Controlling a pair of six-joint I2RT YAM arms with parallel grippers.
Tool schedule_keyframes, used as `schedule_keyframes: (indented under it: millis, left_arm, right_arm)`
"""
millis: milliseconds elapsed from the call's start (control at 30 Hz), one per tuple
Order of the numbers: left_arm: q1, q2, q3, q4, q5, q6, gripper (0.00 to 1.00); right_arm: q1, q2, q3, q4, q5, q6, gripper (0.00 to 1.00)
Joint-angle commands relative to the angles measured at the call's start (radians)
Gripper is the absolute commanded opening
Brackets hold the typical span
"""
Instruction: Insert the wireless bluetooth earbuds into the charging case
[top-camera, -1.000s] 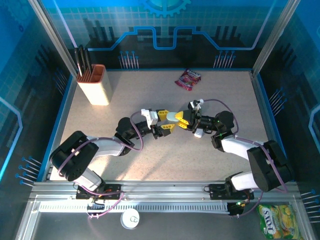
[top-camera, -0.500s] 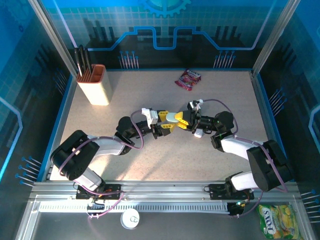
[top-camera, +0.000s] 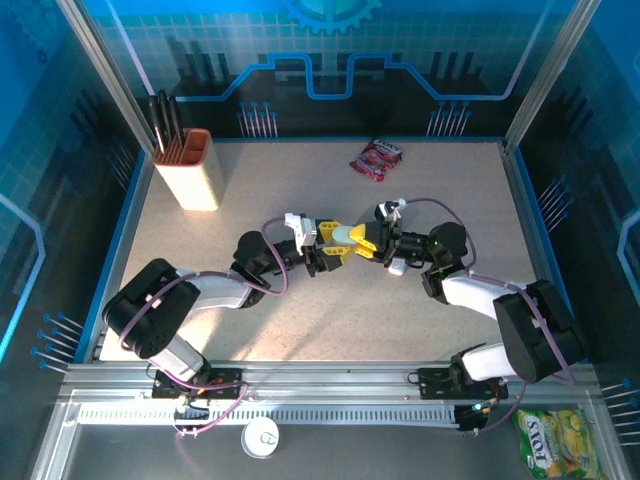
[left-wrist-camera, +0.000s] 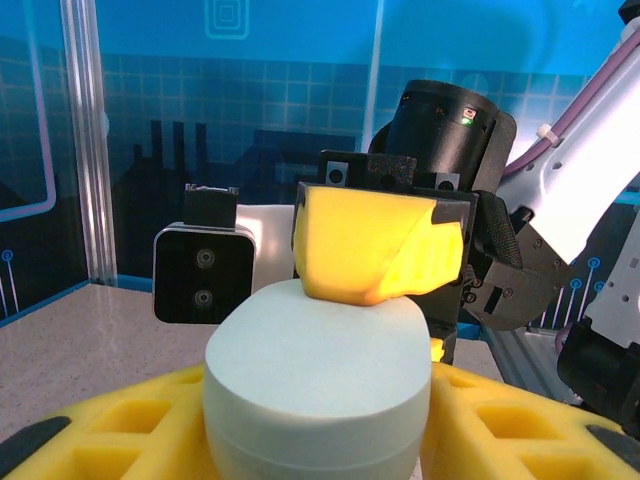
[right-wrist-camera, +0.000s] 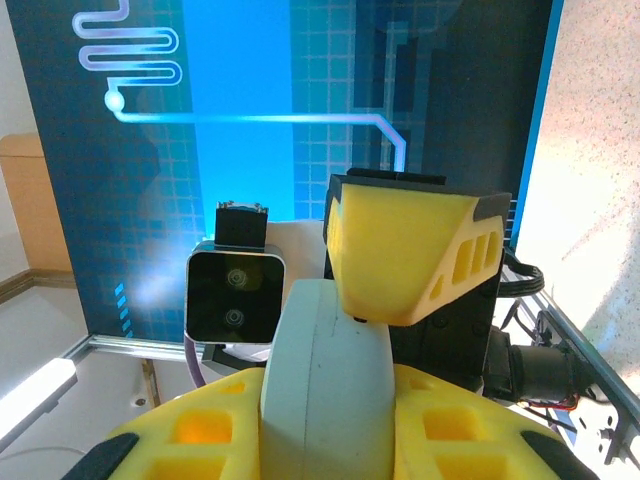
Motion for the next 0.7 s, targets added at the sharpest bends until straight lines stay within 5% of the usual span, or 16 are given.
schedule_keyframes:
  millis: [0, 200, 400, 533, 667]
  left_arm:
    - [-0.004, 0.008, 0.035, 0.034, 0.059, -0.025, 0.45]
    - [-0.004, 0.01, 0.028, 0.034, 0.067, -0.019, 0.4]
    - [0.003, -0.009, 0.009, 0.034, 0.061, -0.015, 0.38]
    - [0.02, -0.033, -0.02, 0.033, 0.065, -0.021, 0.37]
    - [0.037, -0.064, -0.059, 0.024, 0.078, -0.009, 0.37]
  right_arm:
    - [0.009, 0.005, 0.001, -0.006, 0.0, -0.029, 0.07]
    - [0.009, 0.001, 0.003, -0.004, 0.006, -0.023, 0.09]
    - [-0.011, -0.063, 0.003, -0.149, 0.022, -0.129, 0.53]
    - [-0.051, -0.184, 0.031, -0.519, 0.031, -0.365, 0.68]
    - [-0.07, -0.334, 0.15, -1.096, 0.115, -0.803, 0.79]
